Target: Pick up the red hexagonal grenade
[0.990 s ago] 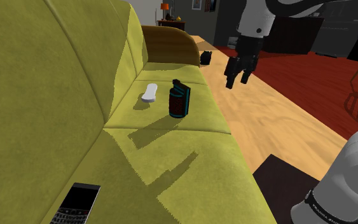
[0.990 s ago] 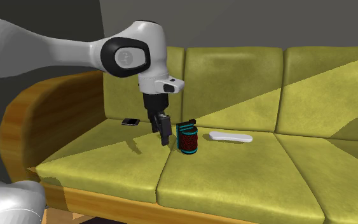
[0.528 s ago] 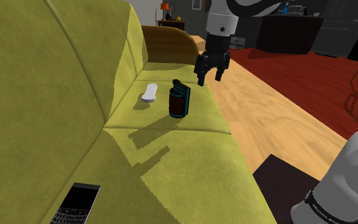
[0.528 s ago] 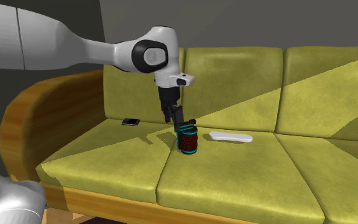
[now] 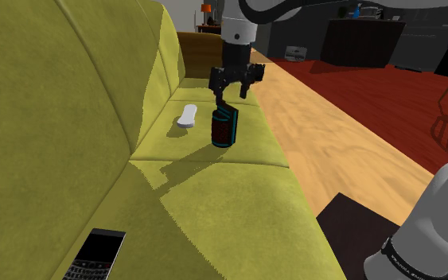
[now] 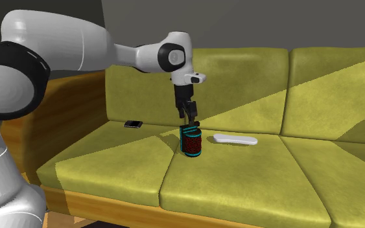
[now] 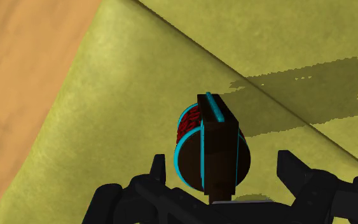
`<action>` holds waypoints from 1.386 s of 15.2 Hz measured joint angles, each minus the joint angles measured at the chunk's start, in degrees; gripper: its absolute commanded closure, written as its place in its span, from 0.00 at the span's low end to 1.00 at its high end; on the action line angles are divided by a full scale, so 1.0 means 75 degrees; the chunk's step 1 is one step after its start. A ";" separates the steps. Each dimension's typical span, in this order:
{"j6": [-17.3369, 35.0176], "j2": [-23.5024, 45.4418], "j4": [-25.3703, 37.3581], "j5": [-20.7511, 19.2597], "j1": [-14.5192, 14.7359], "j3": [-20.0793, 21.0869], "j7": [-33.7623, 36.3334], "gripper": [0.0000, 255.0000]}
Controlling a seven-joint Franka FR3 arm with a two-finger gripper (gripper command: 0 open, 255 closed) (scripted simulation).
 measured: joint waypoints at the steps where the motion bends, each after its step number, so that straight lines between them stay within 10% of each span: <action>1: 0.0078 0.0016 -0.0062 -0.0010 0.0003 0.0004 0.0016 0.00; 7: 0.0644 0.0059 -0.0586 -0.0035 0.0009 0.0012 0.0071 0.00; 8: 0.0684 0.0073 -0.0613 -0.0040 0.0009 0.0013 0.0076 1.00; 21: 0.0535 0.0058 -0.0480 -0.0033 0.0016 0.0020 0.0080 1.00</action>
